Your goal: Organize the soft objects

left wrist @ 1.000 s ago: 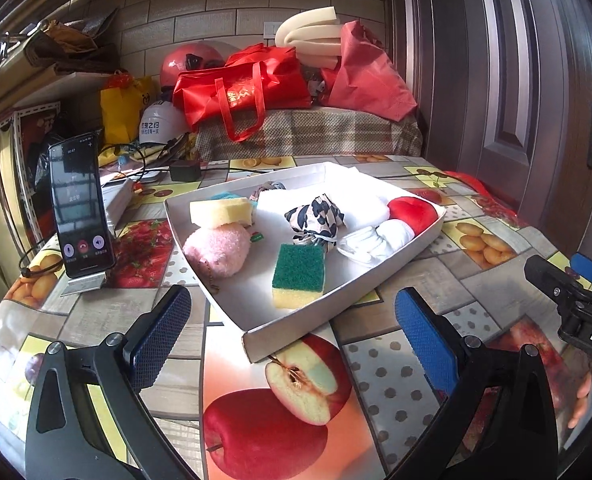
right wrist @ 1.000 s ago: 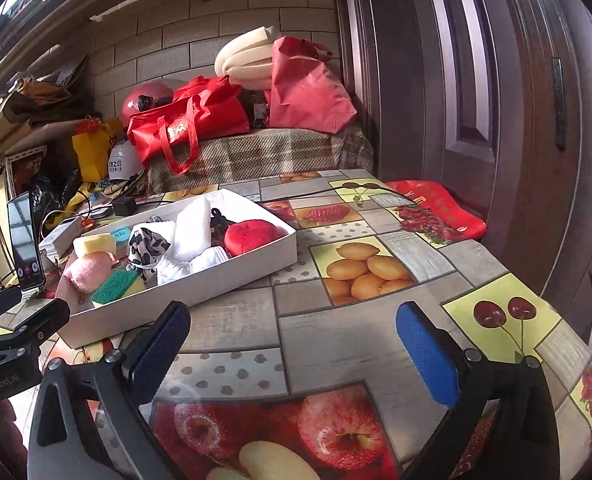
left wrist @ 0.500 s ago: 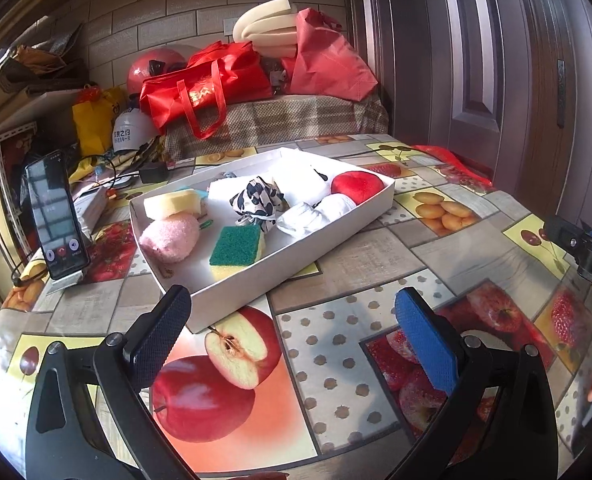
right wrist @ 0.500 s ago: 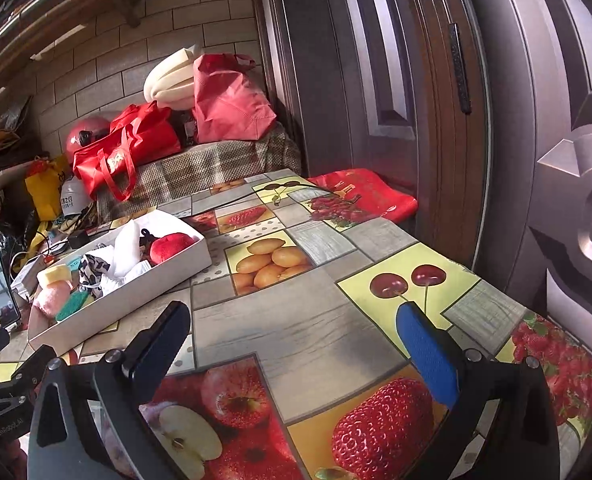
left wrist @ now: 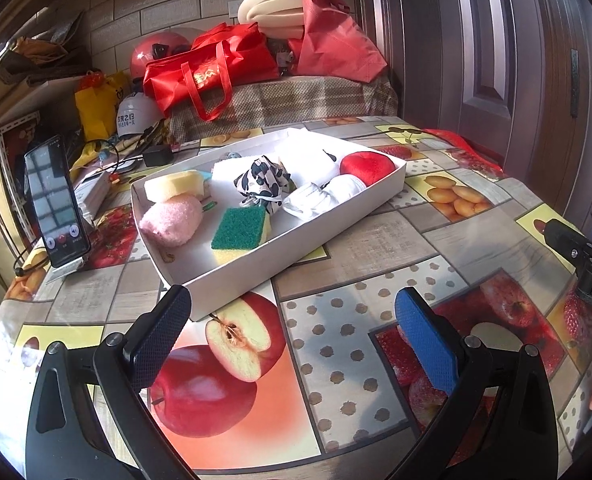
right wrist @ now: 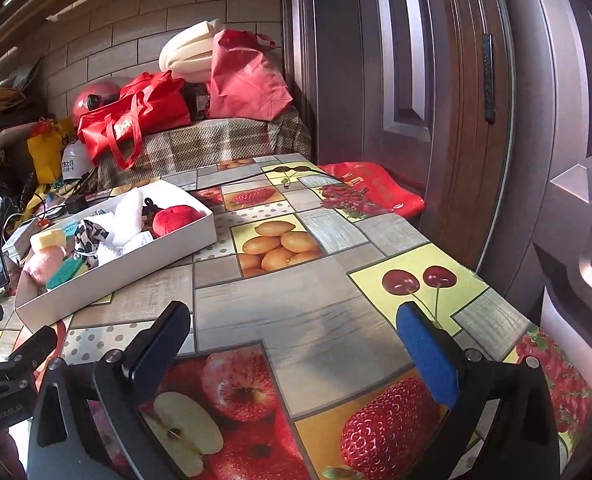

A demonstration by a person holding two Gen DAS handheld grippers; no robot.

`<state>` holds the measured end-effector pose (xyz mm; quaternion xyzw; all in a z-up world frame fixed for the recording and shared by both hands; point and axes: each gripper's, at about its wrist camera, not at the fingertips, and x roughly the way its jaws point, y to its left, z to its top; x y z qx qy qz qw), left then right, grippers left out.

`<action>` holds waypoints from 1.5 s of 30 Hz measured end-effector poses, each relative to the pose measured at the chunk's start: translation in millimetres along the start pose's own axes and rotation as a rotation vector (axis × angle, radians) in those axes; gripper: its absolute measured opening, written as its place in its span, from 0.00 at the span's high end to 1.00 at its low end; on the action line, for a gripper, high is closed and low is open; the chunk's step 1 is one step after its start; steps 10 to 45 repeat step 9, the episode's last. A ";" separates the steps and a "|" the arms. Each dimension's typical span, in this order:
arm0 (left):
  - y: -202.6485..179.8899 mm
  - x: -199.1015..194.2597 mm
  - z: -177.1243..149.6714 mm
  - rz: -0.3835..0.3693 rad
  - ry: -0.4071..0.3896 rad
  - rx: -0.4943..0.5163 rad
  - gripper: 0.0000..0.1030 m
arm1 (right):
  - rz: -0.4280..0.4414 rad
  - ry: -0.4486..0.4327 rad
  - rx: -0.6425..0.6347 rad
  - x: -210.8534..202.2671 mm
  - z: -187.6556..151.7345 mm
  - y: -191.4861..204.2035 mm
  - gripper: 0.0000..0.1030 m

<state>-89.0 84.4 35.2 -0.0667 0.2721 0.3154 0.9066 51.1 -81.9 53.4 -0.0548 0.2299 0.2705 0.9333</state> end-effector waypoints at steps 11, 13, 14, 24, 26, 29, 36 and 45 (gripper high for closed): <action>-0.3 2.1 -1.2 -0.007 0.011 0.002 0.00 | 0.005 0.016 0.016 4.2 -0.1 -4.4 0.00; -0.3 2.1 -1.2 -0.007 0.011 0.002 0.00 | 0.005 0.016 0.016 4.2 -0.1 -4.4 0.00; -0.3 2.1 -1.2 -0.007 0.011 0.002 0.00 | 0.005 0.016 0.016 4.2 -0.1 -4.4 0.00; -0.3 2.1 -1.2 -0.007 0.011 0.002 0.00 | 0.005 0.016 0.016 4.2 -0.1 -4.4 0.00; -0.3 2.1 -1.2 -0.007 0.011 0.002 0.00 | 0.005 0.016 0.016 4.2 -0.1 -4.4 0.00; -0.3 2.1 -1.2 -0.007 0.011 0.002 0.00 | 0.005 0.016 0.016 4.2 -0.1 -4.4 0.00; -0.3 2.1 -1.2 -0.007 0.011 0.002 0.00 | 0.005 0.016 0.016 4.2 -0.1 -4.4 0.00; -0.3 2.1 -1.2 -0.007 0.011 0.002 0.00 | 0.005 0.016 0.016 4.2 -0.1 -4.4 0.00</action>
